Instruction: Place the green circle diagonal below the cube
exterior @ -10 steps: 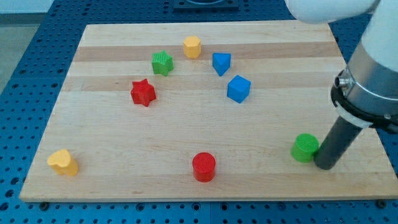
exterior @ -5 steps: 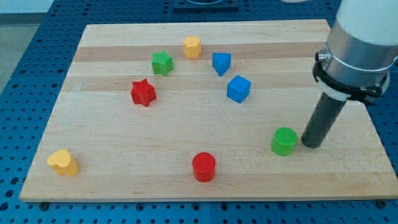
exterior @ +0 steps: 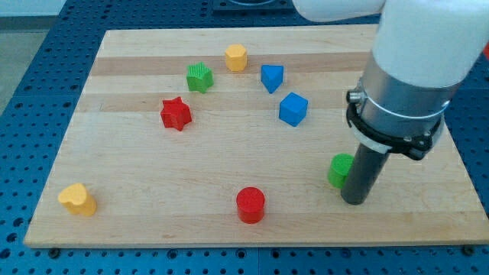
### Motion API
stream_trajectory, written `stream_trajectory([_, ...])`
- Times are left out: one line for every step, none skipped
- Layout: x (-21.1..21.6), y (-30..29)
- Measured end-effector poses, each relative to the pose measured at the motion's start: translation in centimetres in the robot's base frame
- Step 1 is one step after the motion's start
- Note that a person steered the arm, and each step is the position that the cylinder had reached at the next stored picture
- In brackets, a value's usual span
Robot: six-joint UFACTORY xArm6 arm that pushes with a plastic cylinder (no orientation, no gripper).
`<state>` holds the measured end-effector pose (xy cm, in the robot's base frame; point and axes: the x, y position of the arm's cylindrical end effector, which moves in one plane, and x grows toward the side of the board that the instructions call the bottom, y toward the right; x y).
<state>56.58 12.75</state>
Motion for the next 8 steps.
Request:
stream_trajectory([-0.4, 0.3])
stream_trajectory([-0.9, 1.1])
stream_trajectory([-1.4, 1.1])
stream_trajectory([-1.9, 1.1])
stream_trajectory([-2.8, 1.1])
stream_trajectory([-3.9, 0.9])
stream_trajectory([-5.1, -0.4])
stream_trajectory([-5.7, -2.1])
